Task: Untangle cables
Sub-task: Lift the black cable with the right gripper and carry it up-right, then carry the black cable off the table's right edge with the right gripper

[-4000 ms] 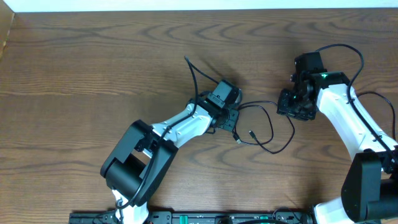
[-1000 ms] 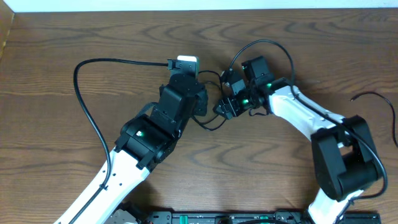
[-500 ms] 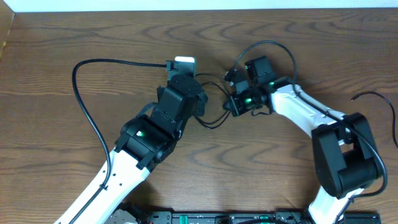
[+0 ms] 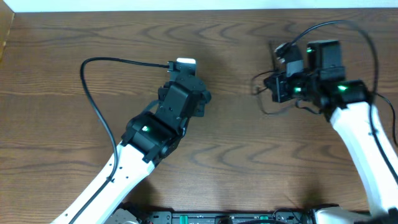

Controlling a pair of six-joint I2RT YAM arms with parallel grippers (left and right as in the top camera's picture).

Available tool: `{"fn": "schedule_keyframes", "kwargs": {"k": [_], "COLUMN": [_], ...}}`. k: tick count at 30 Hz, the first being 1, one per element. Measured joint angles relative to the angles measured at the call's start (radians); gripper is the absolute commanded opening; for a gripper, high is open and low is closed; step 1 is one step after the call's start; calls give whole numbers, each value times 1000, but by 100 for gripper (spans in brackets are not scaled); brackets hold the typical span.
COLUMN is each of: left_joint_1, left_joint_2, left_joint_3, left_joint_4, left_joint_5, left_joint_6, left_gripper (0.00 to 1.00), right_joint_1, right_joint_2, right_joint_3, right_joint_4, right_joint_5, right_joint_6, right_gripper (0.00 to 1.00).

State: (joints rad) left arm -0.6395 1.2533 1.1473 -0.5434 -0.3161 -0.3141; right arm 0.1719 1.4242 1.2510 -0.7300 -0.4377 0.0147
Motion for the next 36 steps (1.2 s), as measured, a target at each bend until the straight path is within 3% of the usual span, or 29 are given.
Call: {"fn": "schedule_keyframes", "kwargs": {"k": [9,16,24,36], "left_joint_1": [0,0,0,-39], "left_joint_2": [32,47,78,89], "left_joint_3": [0,0,0,0], "left_joint_4": [-47,-61,-62,-101], "left_joint_5": [15,45,113,147], "left_joint_6": [0,0,-1,-1], "left_gripper": [43,43,43,42], "right_joint_1": [-1,-73,-165,-345], "right_joint_2": [-39,26,262,703], "right_joint_3": [299,516,839,1287], "right_joint_4": [-175,-256,-359,-325], "right_joint_5": [127,159,166,183], "right_joint_6": [-8,-8,-7,24], "right_gripper": [1,1,1,1]}}
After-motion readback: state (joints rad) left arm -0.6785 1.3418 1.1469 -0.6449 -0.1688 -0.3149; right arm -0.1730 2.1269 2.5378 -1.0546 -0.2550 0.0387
